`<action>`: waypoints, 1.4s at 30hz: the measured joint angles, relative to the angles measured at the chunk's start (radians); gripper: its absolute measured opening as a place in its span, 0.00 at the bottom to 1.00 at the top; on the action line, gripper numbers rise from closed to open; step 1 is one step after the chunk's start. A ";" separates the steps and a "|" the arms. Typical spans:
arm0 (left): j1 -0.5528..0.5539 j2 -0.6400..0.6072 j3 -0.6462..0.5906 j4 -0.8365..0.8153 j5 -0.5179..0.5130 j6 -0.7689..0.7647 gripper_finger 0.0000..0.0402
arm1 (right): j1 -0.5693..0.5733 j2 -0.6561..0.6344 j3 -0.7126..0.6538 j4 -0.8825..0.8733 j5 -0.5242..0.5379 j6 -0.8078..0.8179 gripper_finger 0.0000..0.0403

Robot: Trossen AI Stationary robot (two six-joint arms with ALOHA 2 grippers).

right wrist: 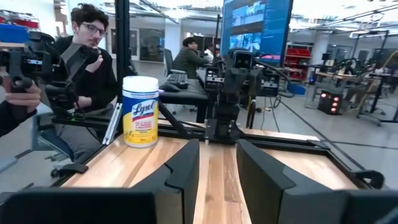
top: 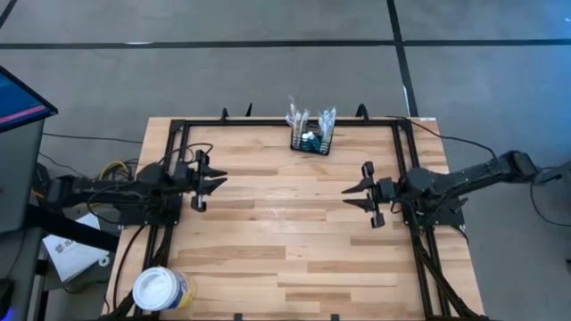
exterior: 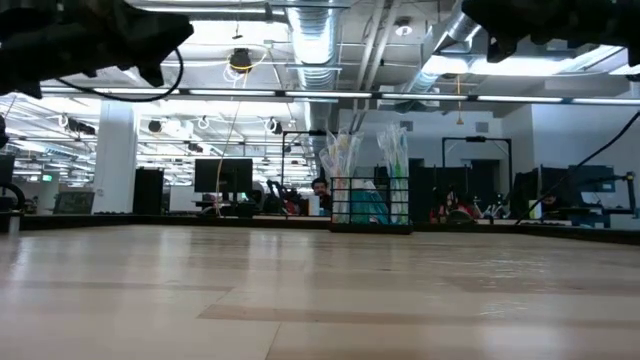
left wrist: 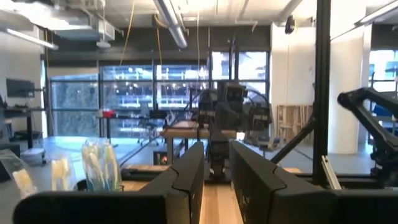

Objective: Pick & Place toothbrushing station
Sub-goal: Return to Home Position

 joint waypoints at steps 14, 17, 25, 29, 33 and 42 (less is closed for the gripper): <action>0.000 -0.154 -0.033 -0.131 0.000 0.004 0.18 | 0.120 0.000 0.000 0.004 0.196 -0.077 0.24; 0.008 -0.153 -0.033 -0.183 -0.007 0.063 0.18 | 0.137 0.000 0.000 -0.023 0.239 -0.091 0.24; 0.015 -0.151 -0.033 -0.198 -0.034 0.041 0.18 | 0.160 -0.001 -0.034 -0.008 0.339 -0.045 0.24; 0.014 -0.151 -0.033 -0.197 -0.034 0.041 0.18 | 0.177 0.000 -0.140 0.170 0.367 -0.057 0.24; 0.014 -0.151 -0.033 -0.197 -0.034 0.041 0.18 | 0.180 0.000 -0.225 0.322 0.371 -0.098 0.24; 0.014 -0.151 -0.033 -0.197 -0.034 0.041 0.18 | 0.179 0.001 -0.282 0.397 0.372 -0.097 0.24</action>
